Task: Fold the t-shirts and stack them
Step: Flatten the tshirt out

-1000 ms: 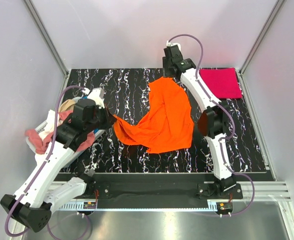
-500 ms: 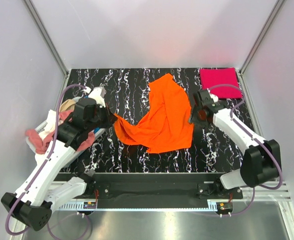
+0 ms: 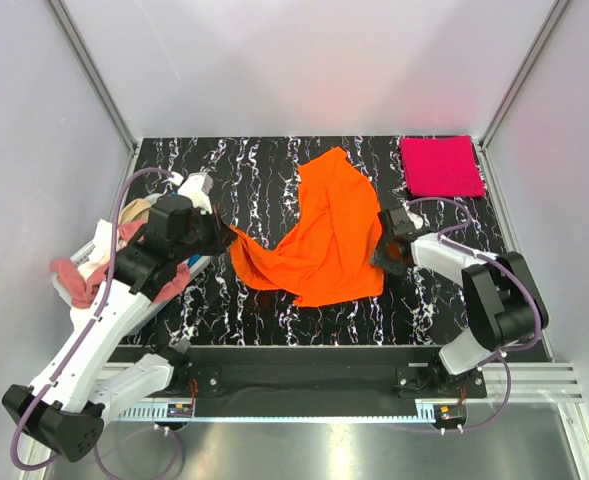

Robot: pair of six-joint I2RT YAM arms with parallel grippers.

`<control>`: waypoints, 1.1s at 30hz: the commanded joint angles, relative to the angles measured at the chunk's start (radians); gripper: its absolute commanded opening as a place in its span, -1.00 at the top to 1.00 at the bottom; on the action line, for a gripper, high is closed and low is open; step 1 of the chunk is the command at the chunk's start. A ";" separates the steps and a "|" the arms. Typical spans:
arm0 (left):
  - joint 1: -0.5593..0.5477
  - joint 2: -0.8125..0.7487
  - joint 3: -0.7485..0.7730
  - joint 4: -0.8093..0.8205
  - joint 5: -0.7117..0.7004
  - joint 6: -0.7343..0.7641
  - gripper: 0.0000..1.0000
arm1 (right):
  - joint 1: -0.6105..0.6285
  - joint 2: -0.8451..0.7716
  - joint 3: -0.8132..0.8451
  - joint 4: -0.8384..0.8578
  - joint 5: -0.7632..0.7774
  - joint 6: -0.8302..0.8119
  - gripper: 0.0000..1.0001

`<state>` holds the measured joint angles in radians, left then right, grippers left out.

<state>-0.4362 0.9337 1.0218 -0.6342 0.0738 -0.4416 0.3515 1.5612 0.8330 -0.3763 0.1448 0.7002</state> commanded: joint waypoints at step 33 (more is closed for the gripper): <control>-0.021 0.162 -0.025 0.039 -0.040 -0.002 1.00 | -0.070 0.412 1.017 -0.598 0.188 -0.178 0.03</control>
<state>-0.4564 1.1080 0.9871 -0.6666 0.0402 -0.4526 0.3283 2.0384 1.7493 -0.8516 0.2749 0.4793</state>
